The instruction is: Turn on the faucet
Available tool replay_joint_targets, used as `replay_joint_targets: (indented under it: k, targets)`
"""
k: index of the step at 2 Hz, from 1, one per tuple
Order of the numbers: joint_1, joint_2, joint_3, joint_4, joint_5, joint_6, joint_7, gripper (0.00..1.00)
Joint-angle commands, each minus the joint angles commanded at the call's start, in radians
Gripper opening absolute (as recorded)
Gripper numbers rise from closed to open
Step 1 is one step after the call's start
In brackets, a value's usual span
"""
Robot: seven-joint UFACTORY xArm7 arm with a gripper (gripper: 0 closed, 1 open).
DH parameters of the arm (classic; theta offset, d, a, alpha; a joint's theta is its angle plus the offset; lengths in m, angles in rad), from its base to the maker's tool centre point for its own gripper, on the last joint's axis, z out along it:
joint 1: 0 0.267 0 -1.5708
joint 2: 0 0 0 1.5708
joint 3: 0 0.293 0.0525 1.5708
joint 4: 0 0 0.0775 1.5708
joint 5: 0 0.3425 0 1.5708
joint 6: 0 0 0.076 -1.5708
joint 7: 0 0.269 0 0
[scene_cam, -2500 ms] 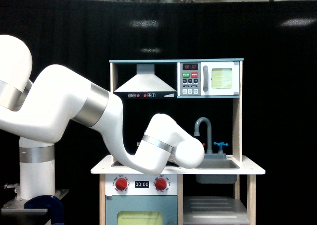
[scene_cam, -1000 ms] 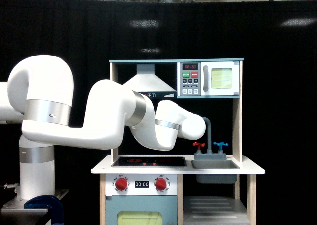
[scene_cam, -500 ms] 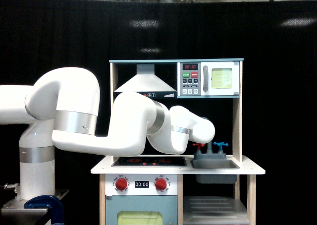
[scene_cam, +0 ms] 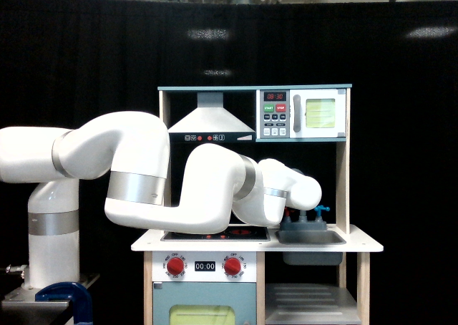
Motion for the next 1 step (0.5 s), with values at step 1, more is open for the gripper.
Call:
replay_joint_targets:
  k: [1]
  targets:
    - [-0.008,-0.020,0.003,0.062,-0.030,0.066,0.017,1.00]
